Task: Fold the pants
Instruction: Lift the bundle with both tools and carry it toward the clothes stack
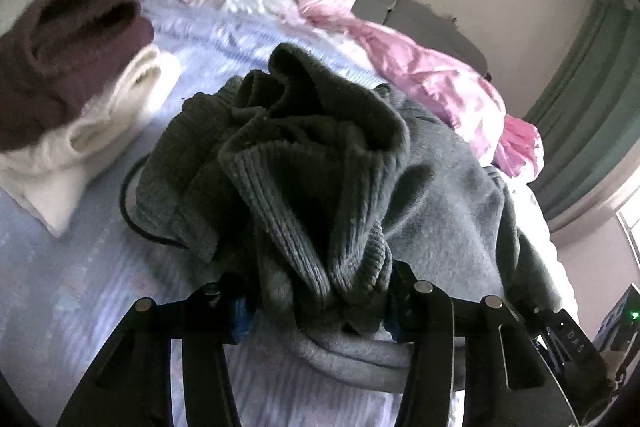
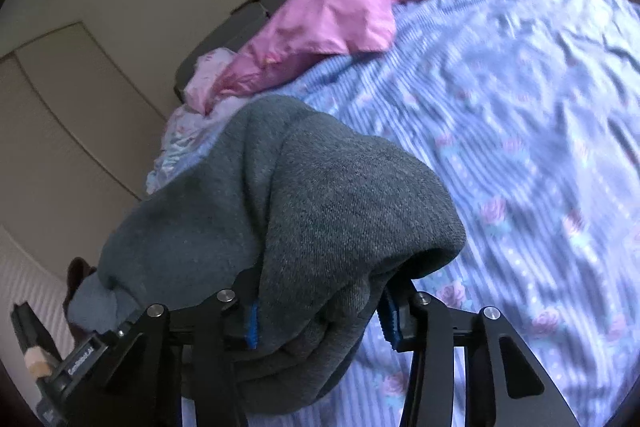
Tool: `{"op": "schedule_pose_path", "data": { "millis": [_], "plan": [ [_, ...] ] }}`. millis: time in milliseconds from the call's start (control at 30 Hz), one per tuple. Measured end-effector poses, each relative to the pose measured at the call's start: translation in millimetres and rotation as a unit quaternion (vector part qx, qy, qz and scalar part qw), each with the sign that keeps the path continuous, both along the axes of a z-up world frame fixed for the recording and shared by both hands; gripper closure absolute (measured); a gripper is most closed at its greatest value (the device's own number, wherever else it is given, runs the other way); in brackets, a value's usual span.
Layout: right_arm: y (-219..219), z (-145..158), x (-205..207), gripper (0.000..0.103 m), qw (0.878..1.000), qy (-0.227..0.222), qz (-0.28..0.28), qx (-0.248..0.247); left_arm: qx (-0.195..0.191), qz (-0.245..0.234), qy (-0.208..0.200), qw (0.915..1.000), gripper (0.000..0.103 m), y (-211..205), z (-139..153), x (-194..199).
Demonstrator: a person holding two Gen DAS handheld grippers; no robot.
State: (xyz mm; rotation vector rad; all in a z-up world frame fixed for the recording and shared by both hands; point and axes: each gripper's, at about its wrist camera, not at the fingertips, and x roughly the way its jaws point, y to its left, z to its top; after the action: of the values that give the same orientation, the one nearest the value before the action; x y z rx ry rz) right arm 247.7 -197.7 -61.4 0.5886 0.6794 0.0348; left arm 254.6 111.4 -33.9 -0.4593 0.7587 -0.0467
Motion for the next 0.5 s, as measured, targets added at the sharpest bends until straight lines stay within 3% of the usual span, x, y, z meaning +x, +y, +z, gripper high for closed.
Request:
{"op": "schedule_pose_path", "data": {
  "millis": [300,500],
  "plan": [
    [14.9,48.8,-48.3,0.059,0.998,-0.063,0.008,-0.027,-0.004,-0.021,-0.053,0.9984,0.055,14.6,41.9,-37.6],
    [42.4,95.5,-80.5,0.06,0.99,-0.129,0.03,-0.047,-0.002,-0.016,-0.115,0.9932,0.055,47.9,88.3,-73.2]
  ]
}}
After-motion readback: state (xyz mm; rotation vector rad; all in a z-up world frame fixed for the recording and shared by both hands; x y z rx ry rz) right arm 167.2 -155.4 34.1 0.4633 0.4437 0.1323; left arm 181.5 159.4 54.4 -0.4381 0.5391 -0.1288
